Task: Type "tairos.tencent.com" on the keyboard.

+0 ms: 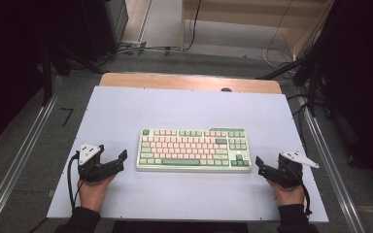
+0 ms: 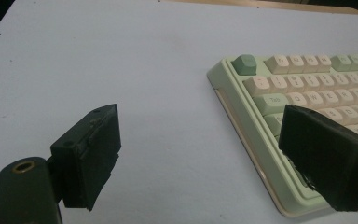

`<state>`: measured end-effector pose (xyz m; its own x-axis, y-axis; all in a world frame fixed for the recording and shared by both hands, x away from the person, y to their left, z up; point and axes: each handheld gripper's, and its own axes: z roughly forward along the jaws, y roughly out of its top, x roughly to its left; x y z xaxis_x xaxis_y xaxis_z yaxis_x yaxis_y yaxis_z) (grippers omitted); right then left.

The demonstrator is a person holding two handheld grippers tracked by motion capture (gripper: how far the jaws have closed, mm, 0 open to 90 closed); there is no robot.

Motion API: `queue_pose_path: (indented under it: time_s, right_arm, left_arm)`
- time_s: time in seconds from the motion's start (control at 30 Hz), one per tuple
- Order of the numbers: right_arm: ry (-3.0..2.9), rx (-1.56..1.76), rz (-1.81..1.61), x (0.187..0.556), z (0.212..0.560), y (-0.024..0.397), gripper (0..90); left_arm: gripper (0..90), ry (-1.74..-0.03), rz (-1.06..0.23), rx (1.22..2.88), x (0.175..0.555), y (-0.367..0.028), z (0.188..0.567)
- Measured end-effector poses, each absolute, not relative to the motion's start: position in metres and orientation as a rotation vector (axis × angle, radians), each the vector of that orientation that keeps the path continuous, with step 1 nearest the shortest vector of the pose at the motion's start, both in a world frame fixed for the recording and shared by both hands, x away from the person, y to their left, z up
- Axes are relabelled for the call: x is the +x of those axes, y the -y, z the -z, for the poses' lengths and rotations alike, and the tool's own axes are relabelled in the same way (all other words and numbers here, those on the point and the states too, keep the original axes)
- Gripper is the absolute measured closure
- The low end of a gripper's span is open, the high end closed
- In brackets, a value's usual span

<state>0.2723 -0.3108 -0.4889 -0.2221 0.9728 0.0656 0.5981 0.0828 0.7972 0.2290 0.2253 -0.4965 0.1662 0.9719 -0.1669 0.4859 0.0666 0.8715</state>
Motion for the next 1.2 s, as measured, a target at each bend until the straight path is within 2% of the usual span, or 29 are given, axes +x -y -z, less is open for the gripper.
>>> queue_pose_path:
  time_s: [0.57,0.8,1.2]
  right_arm:
    - [-1.899,1.522,-1.004,0.27,0.487,0.304,12.8]
    - [-1.914,1.493,-1.007,0.268,0.487,0.299,18.9]
    - [-1.919,1.492,-1.019,0.264,0.485,0.296,17.3]
  left_arm:
    - [13.4,-1.434,-0.685,1.563,0.23,-0.222,0.496]
    - [13.7,-1.422,-0.679,1.569,0.231,-0.218,0.496]
    - [13.7,-1.384,-0.675,1.591,0.238,-0.206,0.494]
